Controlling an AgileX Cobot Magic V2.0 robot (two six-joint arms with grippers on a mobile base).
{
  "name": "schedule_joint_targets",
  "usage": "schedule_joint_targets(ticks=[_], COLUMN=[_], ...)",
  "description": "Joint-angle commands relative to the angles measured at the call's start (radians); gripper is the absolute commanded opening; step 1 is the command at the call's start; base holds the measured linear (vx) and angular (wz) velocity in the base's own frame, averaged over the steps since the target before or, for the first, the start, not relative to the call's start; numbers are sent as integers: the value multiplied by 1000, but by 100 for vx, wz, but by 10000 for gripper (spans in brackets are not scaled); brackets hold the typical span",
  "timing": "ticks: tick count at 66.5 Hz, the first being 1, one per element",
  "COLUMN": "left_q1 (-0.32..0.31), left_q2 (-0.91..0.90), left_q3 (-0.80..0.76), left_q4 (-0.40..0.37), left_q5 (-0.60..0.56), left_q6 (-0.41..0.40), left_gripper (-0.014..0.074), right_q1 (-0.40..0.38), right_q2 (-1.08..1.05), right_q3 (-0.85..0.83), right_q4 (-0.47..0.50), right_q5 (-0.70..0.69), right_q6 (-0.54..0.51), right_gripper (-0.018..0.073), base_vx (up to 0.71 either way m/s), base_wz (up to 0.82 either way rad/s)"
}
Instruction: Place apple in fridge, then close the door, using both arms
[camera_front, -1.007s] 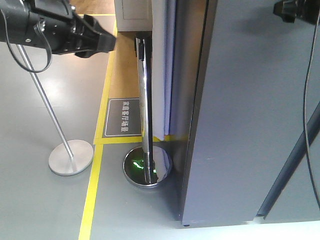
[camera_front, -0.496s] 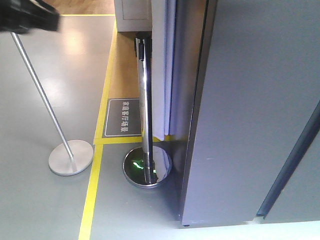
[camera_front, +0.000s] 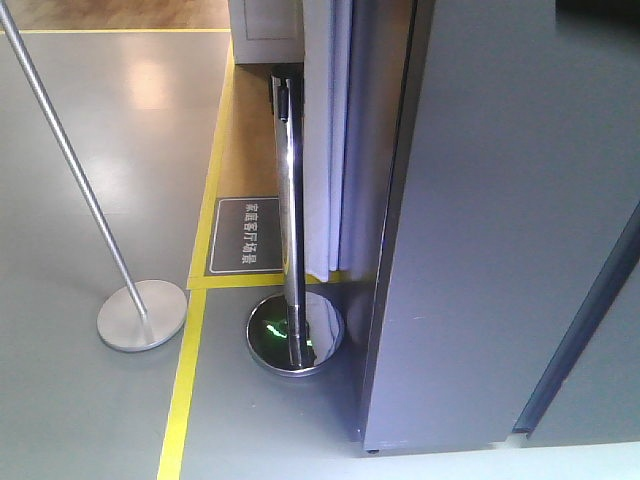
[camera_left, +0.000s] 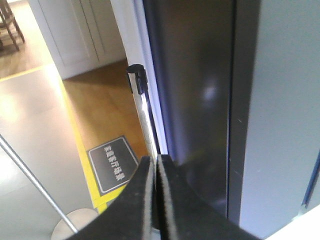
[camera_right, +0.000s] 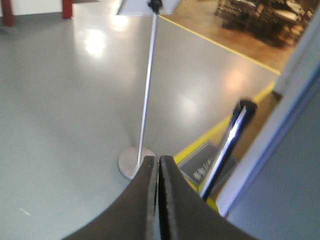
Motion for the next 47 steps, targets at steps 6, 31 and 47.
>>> schedule_joint_targets(ticks=[6,31,47], left_q1=[0,0,0], left_q2=[-175,-374,-374], left_q3=[228,601,606], left_q4=[3,1,3], left_q5=[-107,-239,-343], left_q6=[-23,-231,-230], left_gripper=[-8,-8,-8], right_q1=[1,1,1], right_q2=[-233,-656,-709], right_q3=[391,952,953], right_q4=[28,28,35], right_q5=[-255,-436,-401], right_q6=[-39,-39,-39], right_gripper=[-3,-3,-3], base_vx=[0,0,0], base_wz=[0,0,0])
